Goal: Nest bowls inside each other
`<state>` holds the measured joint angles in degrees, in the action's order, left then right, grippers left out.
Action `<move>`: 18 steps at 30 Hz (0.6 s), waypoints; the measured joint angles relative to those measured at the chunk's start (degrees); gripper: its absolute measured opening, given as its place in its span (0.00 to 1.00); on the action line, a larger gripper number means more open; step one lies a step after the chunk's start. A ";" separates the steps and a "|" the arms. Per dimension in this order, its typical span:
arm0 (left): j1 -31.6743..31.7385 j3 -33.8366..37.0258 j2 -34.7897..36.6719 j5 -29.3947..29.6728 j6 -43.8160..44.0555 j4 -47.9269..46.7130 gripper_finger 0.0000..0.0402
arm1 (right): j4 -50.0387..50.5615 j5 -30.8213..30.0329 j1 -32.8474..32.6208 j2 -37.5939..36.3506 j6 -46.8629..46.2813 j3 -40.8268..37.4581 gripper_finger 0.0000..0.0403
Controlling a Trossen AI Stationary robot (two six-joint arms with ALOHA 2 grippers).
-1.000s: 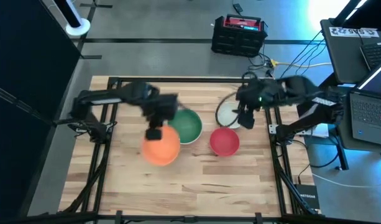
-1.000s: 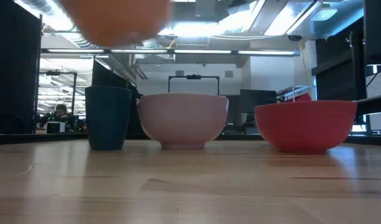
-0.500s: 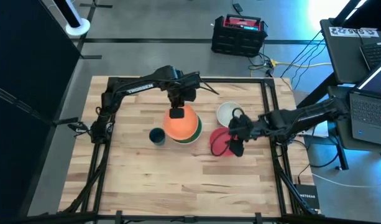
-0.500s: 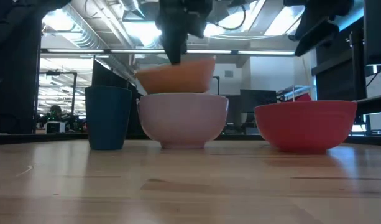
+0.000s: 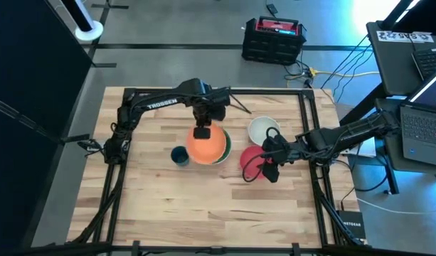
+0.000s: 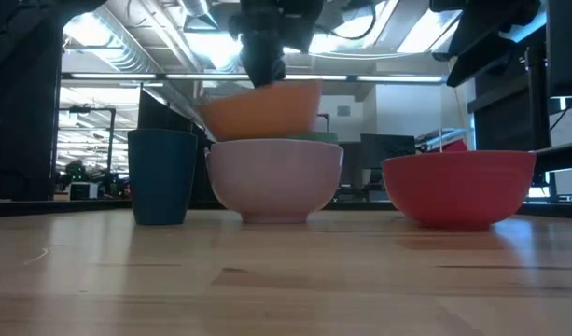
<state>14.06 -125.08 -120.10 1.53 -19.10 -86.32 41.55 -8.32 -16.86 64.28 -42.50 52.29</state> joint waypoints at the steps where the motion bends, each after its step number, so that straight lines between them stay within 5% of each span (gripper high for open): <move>1: -0.49 0.00 -0.05 0.03 -0.76 1.01 0.00 | 0.03 -0.10 0.00 0.02 0.45 0.00 0.58; 6: 0.28 0.02 -0.39 0.76 -1.50 9.64 0.00 | -0.12 -0.21 0.00 0.03 0.72 0.00 0.58; 18: 4.93 -0.35 -0.83 0.06 -1.31 5.65 0.00 | -0.48 0.35 0.00 0.03 0.75 0.00 0.58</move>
<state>18.99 -125.43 -120.93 1.59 -20.41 -80.67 41.07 -7.98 -16.86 64.32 -41.75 52.29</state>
